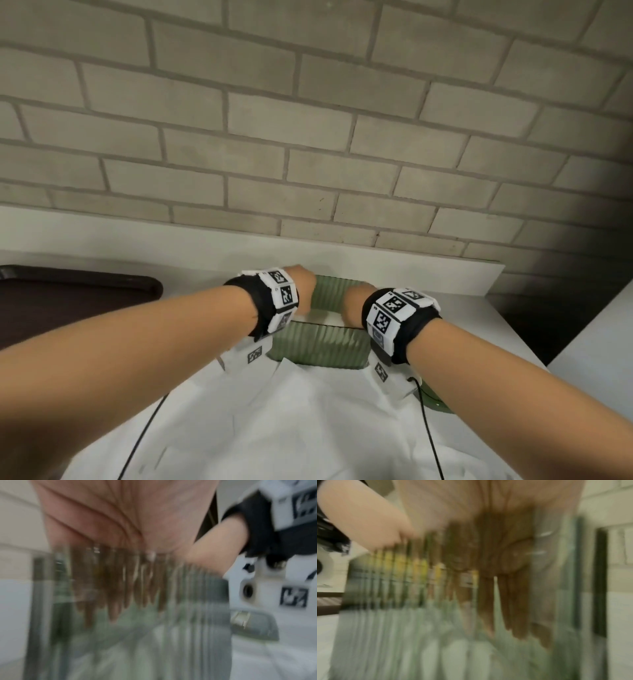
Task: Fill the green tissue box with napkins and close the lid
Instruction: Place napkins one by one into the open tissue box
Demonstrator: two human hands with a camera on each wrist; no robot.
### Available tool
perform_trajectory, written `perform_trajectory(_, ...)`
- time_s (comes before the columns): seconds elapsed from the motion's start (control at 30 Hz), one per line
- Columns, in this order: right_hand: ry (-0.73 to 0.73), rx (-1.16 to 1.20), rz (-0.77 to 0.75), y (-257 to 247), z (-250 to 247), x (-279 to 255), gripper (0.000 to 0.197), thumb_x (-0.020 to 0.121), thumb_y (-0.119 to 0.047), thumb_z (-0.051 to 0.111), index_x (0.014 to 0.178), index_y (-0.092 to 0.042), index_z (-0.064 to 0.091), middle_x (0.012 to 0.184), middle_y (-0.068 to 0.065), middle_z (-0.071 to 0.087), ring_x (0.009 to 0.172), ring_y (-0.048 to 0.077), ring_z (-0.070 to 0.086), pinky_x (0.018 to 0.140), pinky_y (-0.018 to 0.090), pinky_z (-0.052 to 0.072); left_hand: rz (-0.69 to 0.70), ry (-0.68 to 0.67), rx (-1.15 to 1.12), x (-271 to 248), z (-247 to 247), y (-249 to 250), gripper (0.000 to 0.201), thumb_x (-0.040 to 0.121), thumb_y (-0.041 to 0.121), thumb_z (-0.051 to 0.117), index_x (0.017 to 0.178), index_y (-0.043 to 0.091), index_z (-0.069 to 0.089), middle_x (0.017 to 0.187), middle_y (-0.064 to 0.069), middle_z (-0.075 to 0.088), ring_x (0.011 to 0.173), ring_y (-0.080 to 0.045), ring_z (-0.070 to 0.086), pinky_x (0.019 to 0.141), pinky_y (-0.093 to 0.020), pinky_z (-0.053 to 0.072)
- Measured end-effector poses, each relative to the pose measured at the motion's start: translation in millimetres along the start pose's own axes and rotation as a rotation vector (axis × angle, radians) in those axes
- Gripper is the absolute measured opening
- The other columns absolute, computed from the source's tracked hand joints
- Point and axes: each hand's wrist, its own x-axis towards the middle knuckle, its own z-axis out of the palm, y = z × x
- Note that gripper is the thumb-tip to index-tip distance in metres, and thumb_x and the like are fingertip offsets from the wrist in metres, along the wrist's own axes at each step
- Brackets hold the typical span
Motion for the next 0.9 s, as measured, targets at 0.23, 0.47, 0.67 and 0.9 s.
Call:
perform_trajectory(0.23, 0.453, 0.465, -0.297, -25, -36, -135, 0.017, 0.086, -0.018, 0.058, 0.094, -0.017, 0.073, 0.076, -0.007, 0.062, 0.072, 0.009, 0.054, 0.071, 0.018, 0.041, 0.077, 0.284, -0.346, -68, -2, -27, 0.019, 0.086, 0.033, 0.059, 0.095, 0.021, 0.070, 0.083, 0.006, 0.066, 0.087, -0.017, 0.062, 0.072, -0.021, 0.042)
perform_trajectory(0.47, -0.006, 0.201, -0.511, -41, 12, -161, 0.025, 0.074, -0.023, 0.075, 0.099, -0.025, 0.071, 0.085, -0.008, 0.064, 0.074, 0.006, 0.057, 0.074, 0.021, 0.048, 0.146, -0.059, -0.363, -116, 54, -33, 0.023, 0.075, 0.041, 0.073, 0.090, 0.023, 0.069, 0.078, 0.013, 0.062, 0.066, 0.001, 0.052, 0.060, -0.008, 0.037)
perform_trajectory(0.67, -0.236, 0.232, -0.535, -47, 38, -171, 0.044, 0.063, -0.030, 0.085, 0.101, -0.027, 0.064, 0.091, -0.013, 0.058, 0.077, 0.003, 0.051, 0.068, 0.012, 0.041, 0.095, -0.232, -0.362, -134, 87, -21, 0.058, 0.068, 0.051, 0.076, 0.115, 0.026, 0.056, 0.106, 0.013, 0.061, 0.092, -0.006, 0.051, 0.090, -0.023, 0.045)
perform_trajectory(0.9, -0.188, 0.095, -0.504, -48, 53, -188, 0.035, 0.069, -0.034, 0.079, 0.099, -0.021, 0.064, 0.085, -0.012, 0.049, 0.080, 0.008, 0.048, 0.063, 0.016, 0.039, 0.098, -0.234, -0.348, -136, 97, -7, 0.055, 0.071, 0.047, 0.075, 0.114, 0.022, 0.052, 0.088, 0.013, 0.047, 0.086, -0.011, 0.045, 0.075, -0.022, 0.038)
